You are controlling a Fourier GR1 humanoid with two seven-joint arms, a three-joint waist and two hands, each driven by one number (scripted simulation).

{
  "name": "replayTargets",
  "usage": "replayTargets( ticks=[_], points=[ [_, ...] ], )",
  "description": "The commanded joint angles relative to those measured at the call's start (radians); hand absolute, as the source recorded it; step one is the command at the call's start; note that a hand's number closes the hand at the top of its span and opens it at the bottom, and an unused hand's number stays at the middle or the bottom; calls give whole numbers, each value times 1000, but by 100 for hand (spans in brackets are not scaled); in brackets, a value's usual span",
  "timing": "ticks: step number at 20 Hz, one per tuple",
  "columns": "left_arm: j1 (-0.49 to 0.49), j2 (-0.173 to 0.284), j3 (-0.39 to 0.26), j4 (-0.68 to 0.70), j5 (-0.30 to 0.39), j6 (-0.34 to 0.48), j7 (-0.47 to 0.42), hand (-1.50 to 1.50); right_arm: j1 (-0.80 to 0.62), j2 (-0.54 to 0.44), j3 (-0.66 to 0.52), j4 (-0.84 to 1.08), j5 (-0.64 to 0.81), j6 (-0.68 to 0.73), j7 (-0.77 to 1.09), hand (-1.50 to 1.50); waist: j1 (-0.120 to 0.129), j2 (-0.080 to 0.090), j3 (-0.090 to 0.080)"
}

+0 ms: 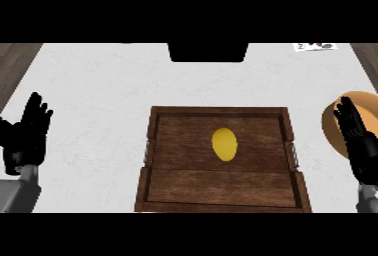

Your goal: Pick the lemon from the tray and place it in the pot

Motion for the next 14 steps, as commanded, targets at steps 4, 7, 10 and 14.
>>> replayTargets(
  ticks=[4,7,10,14],
  points=[
    [-130,-19,-77,-111,-28,-87,-73,0,-300,-53,234,-77,0,315,73,150,106,-22,-19],
    [-161,-41,-104,-122,-26,-106,-78,0,-425,-282,268,-160,253,355,-14,150,106,-61,-54],
    [-192,-96,-137,-147,-24,-134,-136,0,-585,-288,293,-37,226,487,-55,-150,91,-2,-18],
    [-228,-93,-112,-122,-29,-122,-134,0,-651,-304,374,17,260,636,-313,-150,48,-4,-14]
  ],
)
